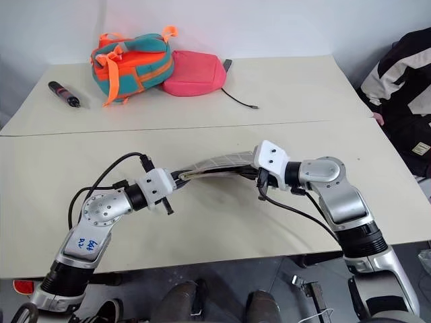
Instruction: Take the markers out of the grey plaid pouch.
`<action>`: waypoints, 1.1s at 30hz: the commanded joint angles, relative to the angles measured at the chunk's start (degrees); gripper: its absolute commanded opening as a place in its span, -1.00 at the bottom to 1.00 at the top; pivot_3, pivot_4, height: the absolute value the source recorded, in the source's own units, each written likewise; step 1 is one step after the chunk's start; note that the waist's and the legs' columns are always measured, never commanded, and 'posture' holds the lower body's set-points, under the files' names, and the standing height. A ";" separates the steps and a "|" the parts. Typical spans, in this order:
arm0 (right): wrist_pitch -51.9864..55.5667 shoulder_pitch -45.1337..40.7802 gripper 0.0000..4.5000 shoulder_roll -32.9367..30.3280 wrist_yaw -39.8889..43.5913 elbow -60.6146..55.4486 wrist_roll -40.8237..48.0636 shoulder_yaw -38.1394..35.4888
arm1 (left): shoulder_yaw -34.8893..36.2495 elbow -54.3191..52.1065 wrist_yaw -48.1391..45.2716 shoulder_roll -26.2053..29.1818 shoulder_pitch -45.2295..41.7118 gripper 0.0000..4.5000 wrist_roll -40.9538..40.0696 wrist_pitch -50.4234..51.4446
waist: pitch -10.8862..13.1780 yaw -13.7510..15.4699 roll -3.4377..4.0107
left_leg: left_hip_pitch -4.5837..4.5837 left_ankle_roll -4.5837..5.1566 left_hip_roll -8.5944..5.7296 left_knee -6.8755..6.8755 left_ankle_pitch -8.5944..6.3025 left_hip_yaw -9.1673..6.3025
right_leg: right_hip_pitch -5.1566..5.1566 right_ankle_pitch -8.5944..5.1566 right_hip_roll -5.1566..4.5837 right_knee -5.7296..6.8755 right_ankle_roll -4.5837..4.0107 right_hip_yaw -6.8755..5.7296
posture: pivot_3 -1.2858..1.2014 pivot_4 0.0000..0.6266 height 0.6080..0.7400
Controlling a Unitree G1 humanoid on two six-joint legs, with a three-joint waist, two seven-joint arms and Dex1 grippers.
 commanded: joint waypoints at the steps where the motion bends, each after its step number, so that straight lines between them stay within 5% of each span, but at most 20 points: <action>1: -3.39 -0.44 -0.99 0.45 -1.89 0.33 -2.38 0.06 | 0.40 -2.96 -0.37 -0.48 -0.26 -1.00 -1.22 -0.31 | 0.00 0.00 0.00 | 0.00 0.00 0.00 0.00 0.00 0.00 | 0.00 0.00 0.00 0.00 0.00 0.00 | 0.03 -0.52 1.00; 12: -2.00 -2.58 -0.99 5.08 -2.50 -1.18 -1.82 -0.08 | -1.15 -2.48 -1.71 -0.80 -1.36 -1.00 -0.57 -0.91 | 0.00 -0.03 0.00 | 0.00 0.00 0.01 0.00 0.00 0.00 | 0.00 0.00 0.02 0.00 0.00 0.00 | 0.03 -0.52 1.00; 21: -10.07 -3.88 -0.99 1.89 -4.15 3.68 -12.94 3.87 | 0.66 -5.95 -4.21 -2.13 -2.40 -1.00 -6.75 6.40 | 0.00 -0.02 0.00 | -0.02 0.00 0.01 0.05 0.00 -0.01 | 0.00 0.00 0.01 0.01 0.00 0.01 | 0.03 -0.52 1.00; 25: -10.77 -4.78 -0.59 1.99 -4.12 4.69 -13.06 3.59 | 0.96 -5.49 -4.17 -1.56 -2.22 -1.00 -6.45 6.16 | 0.00 -0.30 0.00 | -0.01 -0.01 0.05 0.05 0.01 0.01 | 0.01 0.00 0.06 0.01 0.00 0.02 | 0.03 -0.52 1.00; 32: -10.38 -5.06 0.46 2.19 -3.95 4.42 -13.06 3.73 | 0.75 -5.97 -3.85 -2.88 -2.35 -1.00 -7.30 7.25 | 0.00 -0.05 0.00 | -0.01 -0.01 0.06 0.07 0.00 0.01 | 0.02 0.00 0.07 -0.01 0.00 0.02 | 0.03 -0.52 1.00; 33: -10.59 -4.99 0.46 2.07 -3.90 4.35 -13.33 3.88 | 0.79 -5.90 -3.94 -2.92 -2.39 -1.00 -7.43 7.23 | 0.00 -0.03 0.00 | -0.01 -0.01 0.06 0.08 0.00 0.01 | 0.03 0.00 0.07 -0.01 0.00 0.02 | 0.03 -0.52 1.00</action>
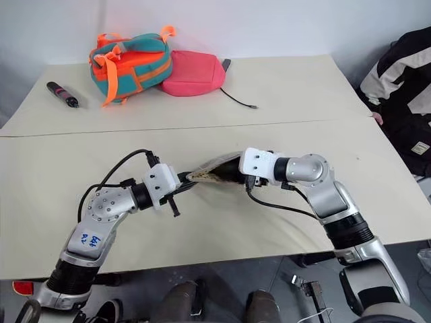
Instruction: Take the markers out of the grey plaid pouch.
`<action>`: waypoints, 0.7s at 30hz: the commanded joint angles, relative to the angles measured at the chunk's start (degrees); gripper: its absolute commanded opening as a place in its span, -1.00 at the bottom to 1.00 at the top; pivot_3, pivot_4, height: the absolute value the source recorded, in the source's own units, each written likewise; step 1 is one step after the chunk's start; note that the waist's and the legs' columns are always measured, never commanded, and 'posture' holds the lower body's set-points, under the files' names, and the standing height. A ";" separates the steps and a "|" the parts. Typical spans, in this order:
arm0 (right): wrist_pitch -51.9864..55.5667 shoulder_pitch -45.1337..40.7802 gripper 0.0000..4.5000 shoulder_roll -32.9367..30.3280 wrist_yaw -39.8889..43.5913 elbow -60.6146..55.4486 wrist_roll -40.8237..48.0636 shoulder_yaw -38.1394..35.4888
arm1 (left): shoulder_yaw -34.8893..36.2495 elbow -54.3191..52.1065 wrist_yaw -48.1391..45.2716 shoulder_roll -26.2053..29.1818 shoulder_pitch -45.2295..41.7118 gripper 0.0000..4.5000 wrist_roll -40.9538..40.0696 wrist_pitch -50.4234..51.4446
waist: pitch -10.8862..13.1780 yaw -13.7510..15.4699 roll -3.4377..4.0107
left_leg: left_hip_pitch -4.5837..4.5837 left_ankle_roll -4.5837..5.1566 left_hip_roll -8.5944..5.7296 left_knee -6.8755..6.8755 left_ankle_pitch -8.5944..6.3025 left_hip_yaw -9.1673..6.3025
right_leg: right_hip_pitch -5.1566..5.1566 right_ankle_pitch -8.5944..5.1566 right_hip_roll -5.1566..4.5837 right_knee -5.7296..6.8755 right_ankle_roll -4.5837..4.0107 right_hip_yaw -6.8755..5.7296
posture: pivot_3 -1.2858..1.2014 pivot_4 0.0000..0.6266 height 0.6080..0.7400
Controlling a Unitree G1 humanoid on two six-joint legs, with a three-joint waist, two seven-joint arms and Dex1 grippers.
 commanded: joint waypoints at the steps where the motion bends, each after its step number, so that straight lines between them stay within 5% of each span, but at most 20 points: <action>1: -0.20 -0.67 0.46 -0.62 -0.09 -1.28 -0.45 -0.79 | 1.37 -3.01 -0.02 -0.48 -0.75 -1.00 -2.34 0.01 | 0.00 0.02 0.00 | 0.00 0.00 0.00 0.01 0.00 0.00 | 0.00 0.00 0.00 0.00 0.00 0.00 | 0.03 -0.52 1.00; 5: -0.38 -0.78 0.46 -0.61 0.09 -1.34 -0.49 -0.76 | 2.14 -3.42 -0.14 -1.19 -1.20 -1.00 -4.71 2.14 | 0.00 -0.01 0.00 | 0.00 0.00 0.00 0.00 0.00 0.00 | 0.00 0.00 0.00 0.01 0.00 0.01 | 0.03 -0.52 1.00; 11: 0.91 -2.07 -0.23 -0.99 2.21 -3.09 0.28 -0.65 | 4.04 -7.10 -1.81 -2.35 -2.62 -1.00 -14.54 14.22 | 0.00 -0.02 0.00 | 0.00 0.00 0.00 0.02 0.00 -0.01 | 0.00 0.00 0.00 0.01 0.00 0.01 | 0.03 -0.52 1.00; 21: 11.99 -9.53 -0.23 -6.24 18.10 -11.10 4.86 1.25 | 9.50 -9.67 -2.78 -2.08 -5.27 -1.00 -32.95 34.43 | 0.02 0.00 0.01 | 0.00 -0.02 0.04 0.04 -0.02 -0.04 | 0.03 0.00 0.05 -0.04 0.00 0.03 | 0.03 -0.52 1.00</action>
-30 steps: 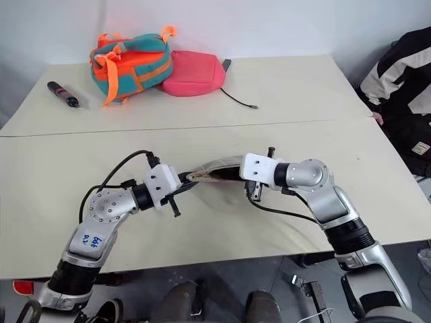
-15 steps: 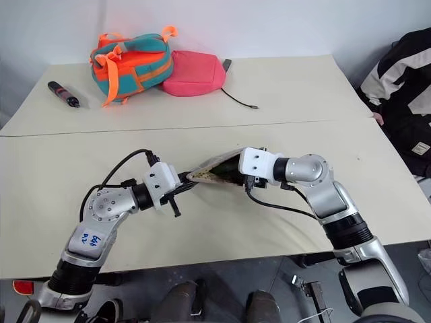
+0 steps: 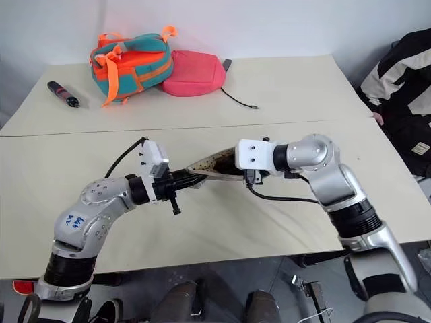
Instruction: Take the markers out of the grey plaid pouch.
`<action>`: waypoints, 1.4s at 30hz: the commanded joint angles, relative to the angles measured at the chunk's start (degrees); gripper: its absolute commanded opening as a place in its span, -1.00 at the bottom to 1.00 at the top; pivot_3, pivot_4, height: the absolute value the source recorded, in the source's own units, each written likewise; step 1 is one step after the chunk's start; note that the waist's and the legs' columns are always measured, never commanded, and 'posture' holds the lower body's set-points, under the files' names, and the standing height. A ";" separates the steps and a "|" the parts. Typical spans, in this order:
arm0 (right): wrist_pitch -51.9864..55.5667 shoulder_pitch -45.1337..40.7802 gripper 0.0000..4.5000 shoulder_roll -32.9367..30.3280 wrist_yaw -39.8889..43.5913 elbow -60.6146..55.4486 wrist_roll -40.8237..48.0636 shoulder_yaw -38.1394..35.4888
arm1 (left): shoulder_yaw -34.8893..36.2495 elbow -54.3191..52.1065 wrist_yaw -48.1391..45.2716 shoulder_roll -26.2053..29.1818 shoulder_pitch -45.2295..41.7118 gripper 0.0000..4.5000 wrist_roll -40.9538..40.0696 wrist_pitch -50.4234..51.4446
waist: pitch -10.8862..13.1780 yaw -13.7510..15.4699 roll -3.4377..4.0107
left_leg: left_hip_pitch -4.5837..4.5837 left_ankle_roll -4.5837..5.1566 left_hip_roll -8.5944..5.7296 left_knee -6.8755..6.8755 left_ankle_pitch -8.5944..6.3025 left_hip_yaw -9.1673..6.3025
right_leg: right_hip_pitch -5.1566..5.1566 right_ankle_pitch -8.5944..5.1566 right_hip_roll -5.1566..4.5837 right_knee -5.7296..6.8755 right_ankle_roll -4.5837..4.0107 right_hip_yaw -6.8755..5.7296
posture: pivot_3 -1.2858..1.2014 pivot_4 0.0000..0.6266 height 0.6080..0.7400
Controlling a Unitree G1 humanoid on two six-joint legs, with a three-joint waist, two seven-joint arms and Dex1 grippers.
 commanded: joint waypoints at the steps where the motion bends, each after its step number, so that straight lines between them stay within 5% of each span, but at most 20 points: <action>1: 3.59 -2.28 -0.23 -1.92 4.04 -3.91 3.04 -1.01 | 3.45 -3.09 0.63 -1.38 0.13 -1.00 -8.73 6.02 | 0.00 0.02 -0.01 | 0.00 0.00 0.00 0.00 0.00 0.00 | 0.00 0.00 0.00 0.00 0.00 0.00 | 0.03 -0.52 1.00; 11: 2.80 2.41 -0.23 -3.75 4.83 -1.90 -3.19 5.91 | -2.06 -1.76 1.67 0.77 5.50 -1.00 -1.87 0.25 | 0.00 0.08 -0.03 | 0.01 -0.03 0.00 0.05 -0.03 0.06 | 0.02 0.00 0.01 -0.24 -0.01 0.05 | 0.03 -0.52 1.00; 28: -8.88 0.31 -0.23 -0.21 -1.01 8.54 -12.28 8.83 | -2.12 -2.56 4.00 -1.27 6.29 -1.00 -3.70 1.05 | 0.00 -0.05 -0.02 | 0.04 -0.05 0.08 0.06 -0.03 0.09 | 0.01 0.01 0.07 -0.24 -0.02 0.10 | 0.03 -0.52 1.00; 34: -6.36 -3.16 -0.23 0.76 1.88 5.27 -5.99 4.04 | 5.62 -2.31 9.30 -8.27 1.58 -1.00 -20.28 12.71 | 0.01 0.03 -0.04 | 0.02 -0.06 0.17 0.08 -0.03 0.04 | 0.01 0.03 0.15 -0.19 -0.05 0.11 | 0.03 -0.52 1.00; 42: 6.51 -3.64 -0.23 -6.55 13.36 -4.90 2.37 1.58 | 7.77 0.85 9.22 -8.34 1.03 -1.00 -29.38 19.66 | 0.01 0.09 -0.04 | -0.01 -0.05 0.18 0.09 -0.05 0.01 | 0.12 0.05 0.21 -0.26 -0.06 0.07 | 0.03 -0.52 1.00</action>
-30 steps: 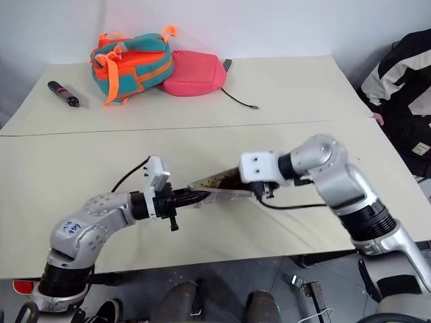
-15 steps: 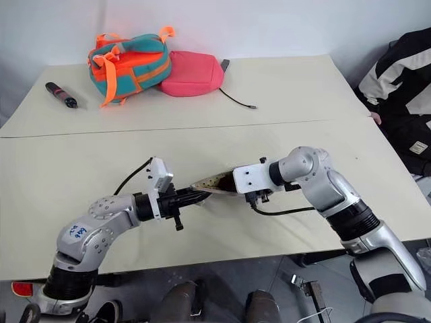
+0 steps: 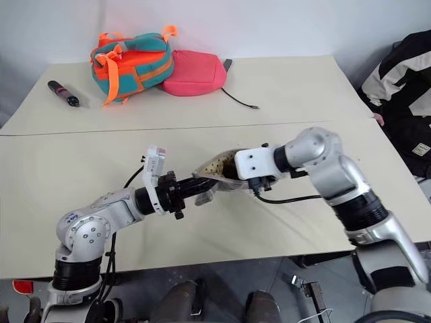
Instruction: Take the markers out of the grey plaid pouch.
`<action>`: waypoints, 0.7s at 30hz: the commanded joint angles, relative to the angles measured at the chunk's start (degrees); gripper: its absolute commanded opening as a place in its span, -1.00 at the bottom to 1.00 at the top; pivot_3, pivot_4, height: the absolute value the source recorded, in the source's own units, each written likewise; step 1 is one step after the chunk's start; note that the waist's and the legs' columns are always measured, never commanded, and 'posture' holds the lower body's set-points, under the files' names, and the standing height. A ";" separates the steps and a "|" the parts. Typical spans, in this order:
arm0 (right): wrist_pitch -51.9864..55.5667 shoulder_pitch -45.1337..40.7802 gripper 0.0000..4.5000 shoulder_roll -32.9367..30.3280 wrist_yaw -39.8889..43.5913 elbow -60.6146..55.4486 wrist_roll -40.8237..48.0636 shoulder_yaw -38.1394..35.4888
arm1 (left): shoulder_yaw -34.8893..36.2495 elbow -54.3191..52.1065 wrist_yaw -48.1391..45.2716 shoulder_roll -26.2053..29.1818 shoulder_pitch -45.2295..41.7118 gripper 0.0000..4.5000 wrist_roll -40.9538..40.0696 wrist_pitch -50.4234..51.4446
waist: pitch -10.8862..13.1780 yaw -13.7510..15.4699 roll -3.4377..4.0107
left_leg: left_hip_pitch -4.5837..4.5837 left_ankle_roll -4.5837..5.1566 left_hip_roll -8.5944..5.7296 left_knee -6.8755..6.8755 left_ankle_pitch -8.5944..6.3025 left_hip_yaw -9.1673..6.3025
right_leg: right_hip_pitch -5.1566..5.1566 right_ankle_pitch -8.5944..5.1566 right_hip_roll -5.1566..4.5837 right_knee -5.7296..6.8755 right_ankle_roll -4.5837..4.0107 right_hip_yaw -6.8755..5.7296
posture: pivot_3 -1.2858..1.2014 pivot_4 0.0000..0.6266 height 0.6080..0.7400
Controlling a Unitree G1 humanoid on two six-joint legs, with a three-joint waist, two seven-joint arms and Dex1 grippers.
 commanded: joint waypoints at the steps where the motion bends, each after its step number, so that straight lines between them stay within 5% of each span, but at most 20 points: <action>1: 5.88 -0.86 -0.23 -2.05 3.45 -5.74 3.94 -2.25 | 3.04 0.94 0.54 -1.45 -0.75 -1.00 -7.62 2.28 | 0.00 -0.08 0.00 | 0.00 0.00 0.02 0.01 0.00 0.00 | 0.00 0.00 0.02 0.00 -0.01 0.00 | 0.03 -0.52 1.00; 8: 5.67 2.67 -0.23 -2.64 2.64 -8.01 0.90 3.24 | -7.76 2.23 -5.76 8.83 5.42 -1.00 12.20 -11.86 | 0.00 -0.23 0.00 | 0.06 -0.20 0.13 -0.01 -0.11 0.16 | -0.08 0.04 0.33 -0.06 -0.10 0.20 | 0.03 -0.52 1.00; 21: 0.53 3.53 -0.23 -2.35 0.64 -3.21 -6.67 7.74 | -7.86 0.77 -4.43 5.11 6.13 -1.00 14.27 -16.74 | 0.00 -0.06 0.00 | 0.08 -0.24 0.36 0.03 -0.13 0.26 | -0.11 0.08 0.39 -0.34 -0.17 0.35 | 0.03 -0.52 1.00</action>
